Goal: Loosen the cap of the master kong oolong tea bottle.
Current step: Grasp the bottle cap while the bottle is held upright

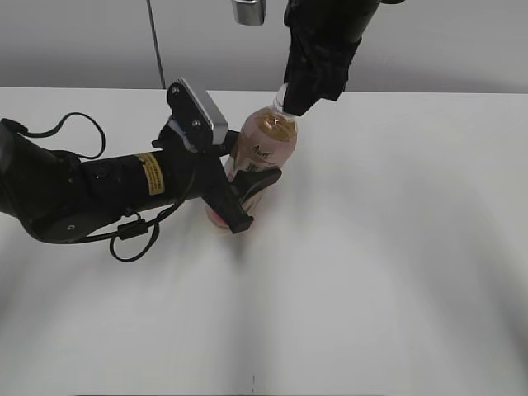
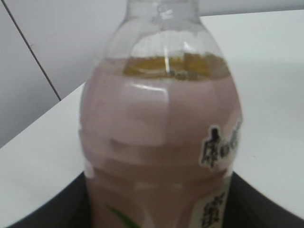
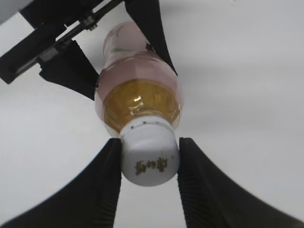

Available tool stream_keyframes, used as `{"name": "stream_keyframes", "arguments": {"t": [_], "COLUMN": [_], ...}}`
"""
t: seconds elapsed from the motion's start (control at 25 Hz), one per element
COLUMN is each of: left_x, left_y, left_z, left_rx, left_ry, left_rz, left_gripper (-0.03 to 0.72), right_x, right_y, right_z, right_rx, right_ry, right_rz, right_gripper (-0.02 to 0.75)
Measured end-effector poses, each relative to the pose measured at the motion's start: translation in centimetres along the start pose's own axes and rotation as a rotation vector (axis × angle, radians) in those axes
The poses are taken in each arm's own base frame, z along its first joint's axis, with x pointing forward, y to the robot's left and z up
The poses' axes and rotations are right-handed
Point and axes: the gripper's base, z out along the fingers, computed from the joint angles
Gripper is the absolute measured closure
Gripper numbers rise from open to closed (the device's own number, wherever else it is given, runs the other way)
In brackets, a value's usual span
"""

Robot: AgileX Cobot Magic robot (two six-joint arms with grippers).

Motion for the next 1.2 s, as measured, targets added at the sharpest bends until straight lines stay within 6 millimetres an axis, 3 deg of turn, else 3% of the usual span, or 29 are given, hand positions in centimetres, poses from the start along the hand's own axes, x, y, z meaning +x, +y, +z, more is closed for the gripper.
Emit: {"name": "stream_keyframes", "arguments": {"t": [0.48,0.96,1.2], "left_x": [0.0,0.0,0.0], "left_y": [0.0,0.2,0.2], "left_z": [-0.1,-0.2,-0.2], "left_rx": [-0.003,-0.018,-0.018], "left_ry": [-0.008,-0.016,-0.016], "left_rz": [-0.006,-0.027,-0.027], "left_gripper": [0.290,0.290,0.290], "right_x": [-0.5,-1.4,-1.4], "right_y": [0.1,0.2,0.3], "right_z": [0.0,0.0,0.0], "right_rx": [0.017,0.020,0.016], "right_ry": [0.004,-0.094,-0.084], "right_rz": [-0.292,-0.265,-0.158], "right_gripper": [0.458,0.458,0.428]}}
